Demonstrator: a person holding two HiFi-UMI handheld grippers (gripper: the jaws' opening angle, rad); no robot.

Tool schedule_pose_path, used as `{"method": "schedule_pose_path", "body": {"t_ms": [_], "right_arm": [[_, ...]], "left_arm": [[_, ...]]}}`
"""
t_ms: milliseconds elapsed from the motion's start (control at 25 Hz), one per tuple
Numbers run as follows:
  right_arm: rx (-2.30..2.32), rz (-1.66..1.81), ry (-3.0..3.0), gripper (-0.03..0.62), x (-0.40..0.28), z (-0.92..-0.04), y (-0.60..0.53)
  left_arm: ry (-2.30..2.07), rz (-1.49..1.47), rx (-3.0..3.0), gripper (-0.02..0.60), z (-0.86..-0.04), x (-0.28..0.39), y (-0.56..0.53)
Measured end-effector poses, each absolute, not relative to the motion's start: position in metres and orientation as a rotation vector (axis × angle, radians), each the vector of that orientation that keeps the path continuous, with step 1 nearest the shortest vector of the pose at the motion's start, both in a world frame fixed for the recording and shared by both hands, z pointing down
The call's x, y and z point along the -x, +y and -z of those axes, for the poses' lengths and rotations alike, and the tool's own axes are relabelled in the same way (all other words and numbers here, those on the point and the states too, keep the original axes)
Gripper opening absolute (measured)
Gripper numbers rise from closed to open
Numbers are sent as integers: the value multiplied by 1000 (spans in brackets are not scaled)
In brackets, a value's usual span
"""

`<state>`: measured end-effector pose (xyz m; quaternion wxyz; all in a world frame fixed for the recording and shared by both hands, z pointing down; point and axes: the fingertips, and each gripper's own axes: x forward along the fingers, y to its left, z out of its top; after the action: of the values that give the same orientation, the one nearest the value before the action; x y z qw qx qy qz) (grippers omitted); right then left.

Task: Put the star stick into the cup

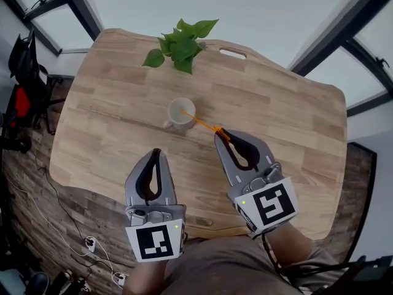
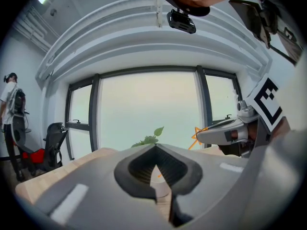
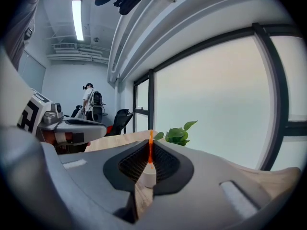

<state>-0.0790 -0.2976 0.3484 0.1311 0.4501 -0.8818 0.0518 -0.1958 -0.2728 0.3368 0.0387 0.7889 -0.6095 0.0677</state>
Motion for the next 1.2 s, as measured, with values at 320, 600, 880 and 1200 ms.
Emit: {"method": "schedule_pose_path", "body": {"t_ms": [320,600,880,1200], "right_arm": [[-1257,-208,-2521,48,88,-377,-326],[-1219,-241,-2506,49,97,-394,-336],[-1200,-264,-2513,51,107,-404,-338],[-1182,-257,-2528,84,115,-406,-336]], "left_arm": [[-1838,-226,-2401,0,-362,206,-310],[-1816,-238,-2378,0,-378,210,-324],[-1811,-244,-2363,0,-382,215,-326],[-1829,-257,-2364,0,-380,221,-320]]}}
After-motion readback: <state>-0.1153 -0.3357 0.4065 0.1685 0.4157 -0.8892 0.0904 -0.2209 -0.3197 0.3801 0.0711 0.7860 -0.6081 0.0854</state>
